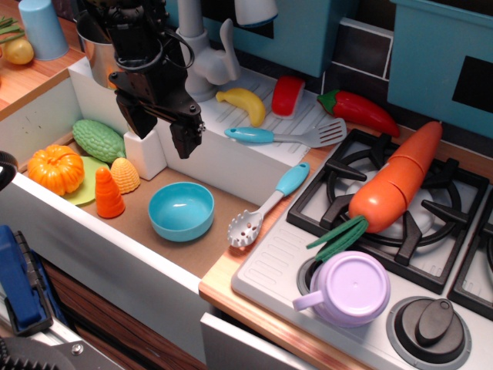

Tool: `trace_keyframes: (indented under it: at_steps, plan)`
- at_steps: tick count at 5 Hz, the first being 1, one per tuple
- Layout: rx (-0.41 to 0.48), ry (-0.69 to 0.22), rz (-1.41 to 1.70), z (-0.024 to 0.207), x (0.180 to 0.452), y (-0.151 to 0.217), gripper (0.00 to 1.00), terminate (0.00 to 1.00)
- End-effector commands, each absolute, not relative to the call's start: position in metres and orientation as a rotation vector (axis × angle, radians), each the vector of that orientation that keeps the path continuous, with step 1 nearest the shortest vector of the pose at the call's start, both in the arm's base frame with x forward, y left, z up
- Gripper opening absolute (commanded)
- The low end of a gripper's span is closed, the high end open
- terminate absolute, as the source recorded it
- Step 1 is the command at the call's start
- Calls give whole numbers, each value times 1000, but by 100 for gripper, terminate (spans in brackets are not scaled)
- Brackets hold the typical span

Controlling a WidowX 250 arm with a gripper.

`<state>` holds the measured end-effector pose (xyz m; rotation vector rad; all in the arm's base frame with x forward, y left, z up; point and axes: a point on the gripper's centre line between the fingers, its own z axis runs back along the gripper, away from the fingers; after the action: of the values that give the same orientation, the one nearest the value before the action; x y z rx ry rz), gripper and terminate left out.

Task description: Lift bowl

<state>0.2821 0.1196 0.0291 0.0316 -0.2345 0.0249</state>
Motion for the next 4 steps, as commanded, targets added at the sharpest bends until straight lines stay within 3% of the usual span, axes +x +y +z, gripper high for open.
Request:
trace_keyframes:
  at_steps: [1, 4]
  plan:
    - [32, -235, 25, 29, 282, 120, 100, 0]
    - [46, -287, 68, -22, 270, 133, 100, 0]
